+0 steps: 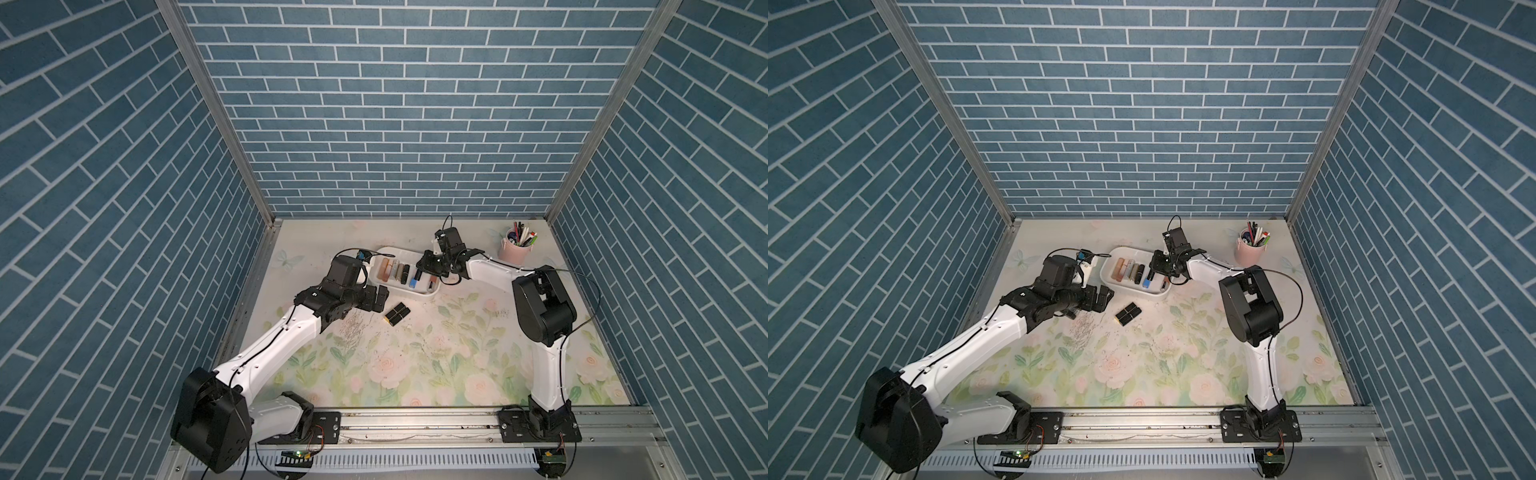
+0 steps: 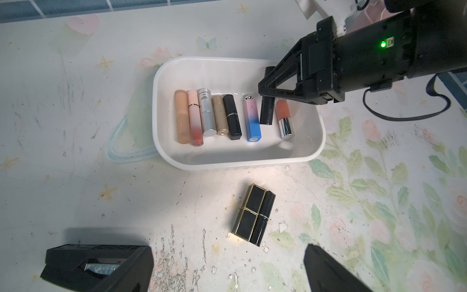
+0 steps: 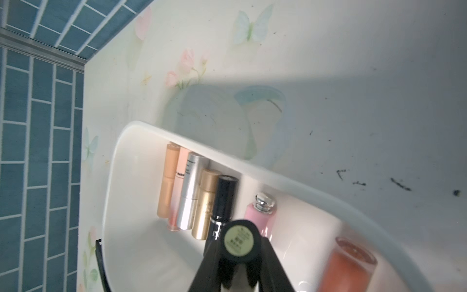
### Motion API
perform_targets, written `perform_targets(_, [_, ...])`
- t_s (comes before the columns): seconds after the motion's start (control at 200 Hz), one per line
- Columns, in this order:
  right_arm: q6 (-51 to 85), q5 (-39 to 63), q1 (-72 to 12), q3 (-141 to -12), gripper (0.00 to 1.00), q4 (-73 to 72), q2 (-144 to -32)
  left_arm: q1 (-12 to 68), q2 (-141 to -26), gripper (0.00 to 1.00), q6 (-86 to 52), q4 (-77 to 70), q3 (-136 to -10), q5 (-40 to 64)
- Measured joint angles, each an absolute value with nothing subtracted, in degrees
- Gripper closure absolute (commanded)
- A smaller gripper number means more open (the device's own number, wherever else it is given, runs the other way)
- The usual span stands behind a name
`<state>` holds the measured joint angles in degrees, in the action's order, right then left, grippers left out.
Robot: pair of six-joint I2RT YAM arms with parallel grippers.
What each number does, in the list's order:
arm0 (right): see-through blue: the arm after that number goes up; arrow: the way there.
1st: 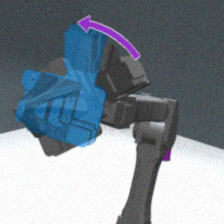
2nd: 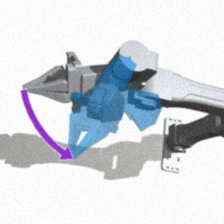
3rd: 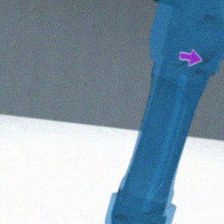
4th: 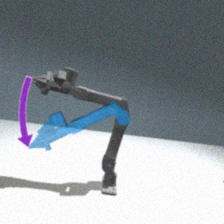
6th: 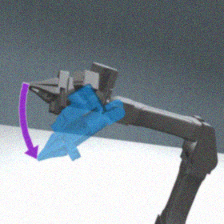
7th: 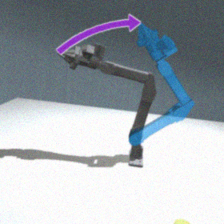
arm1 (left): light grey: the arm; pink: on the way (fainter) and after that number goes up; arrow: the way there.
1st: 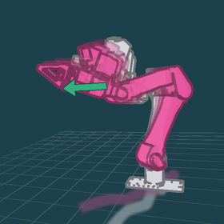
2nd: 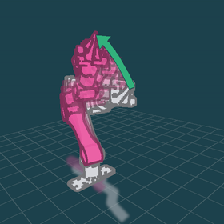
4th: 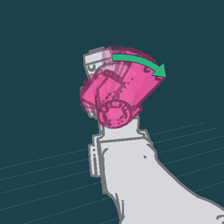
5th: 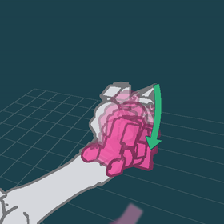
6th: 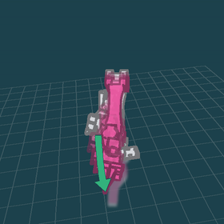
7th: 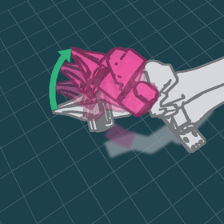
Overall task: Put the lipstick into the storage box
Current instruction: Place the lipstick in the storage box.
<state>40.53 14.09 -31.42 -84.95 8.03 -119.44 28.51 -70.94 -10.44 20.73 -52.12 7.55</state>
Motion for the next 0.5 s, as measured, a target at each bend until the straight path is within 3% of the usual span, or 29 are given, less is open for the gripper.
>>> perform_targets(0.29, [39.99,11.57,-31.46,-86.76,0.88,11.22,-121.38,29.39,-72.03,0.00,-9.80,20.73,-52.12,7.55])
perform_targets(0.5, [40.01,11.44,-31.51,-87.83,0.79,11.79,-122.41,29.93,-72.10,0.00,-9.54,20.73,-52.12,7.53])
